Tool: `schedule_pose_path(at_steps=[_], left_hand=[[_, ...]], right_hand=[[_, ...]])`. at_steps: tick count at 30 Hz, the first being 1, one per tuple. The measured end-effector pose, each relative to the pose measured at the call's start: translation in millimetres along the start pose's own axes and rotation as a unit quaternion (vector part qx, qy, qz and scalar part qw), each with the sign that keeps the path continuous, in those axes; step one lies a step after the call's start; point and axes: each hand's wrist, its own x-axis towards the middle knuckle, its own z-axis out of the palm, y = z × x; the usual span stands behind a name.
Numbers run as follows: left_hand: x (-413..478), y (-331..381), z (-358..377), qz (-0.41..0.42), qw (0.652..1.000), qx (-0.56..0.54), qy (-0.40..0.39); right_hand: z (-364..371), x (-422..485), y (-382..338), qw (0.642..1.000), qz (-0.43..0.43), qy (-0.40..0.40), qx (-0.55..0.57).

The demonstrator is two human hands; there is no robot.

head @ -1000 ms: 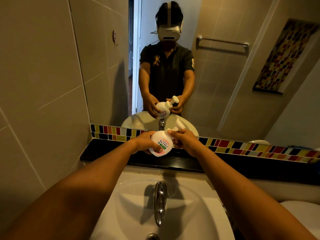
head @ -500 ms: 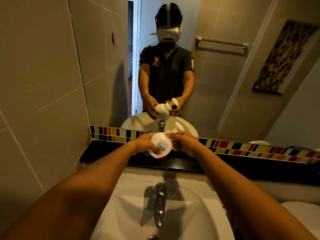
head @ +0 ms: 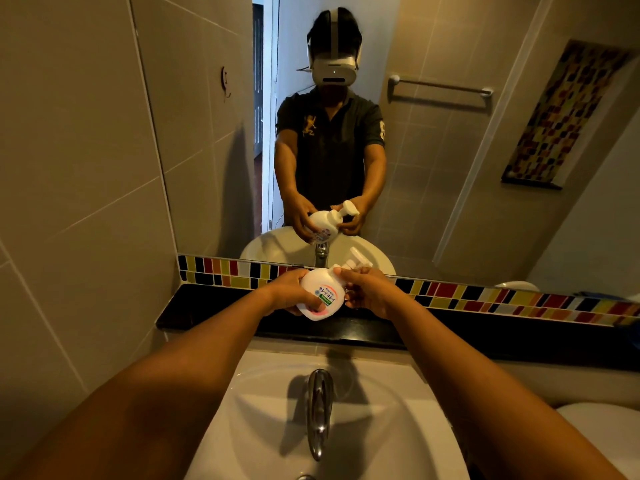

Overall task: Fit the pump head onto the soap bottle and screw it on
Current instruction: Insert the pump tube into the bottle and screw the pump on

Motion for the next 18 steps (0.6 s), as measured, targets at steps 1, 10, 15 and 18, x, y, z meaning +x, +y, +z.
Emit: schedule_pose_path(at_steps=[1, 10, 15, 18], left_hand=[[0.1, 0.4, 0.6, 0.0, 1.0, 0.001, 0.001], [0.0, 1.7, -2.7, 0.004, 1.0, -0.009, 0.005], [1.1, 3.8, -1.3, -0.001, 1.0, -0.001, 0.004], [1.3, 4.4, 0.7, -0.002, 1.0, 0.003, 0.006]], right_hand=[[0.3, 0.5, 0.9, 1.0, 0.0, 0.001, -0.008], [-0.2, -1.8, -0.4, 1.0, -0.001, -0.026, 0.005], [1.7, 1.4, 1.9, 1.0, -0.011, 0.002, -0.014], [3.9, -0.1, 2.3, 0.999, -0.019, 0.011, -0.041]])
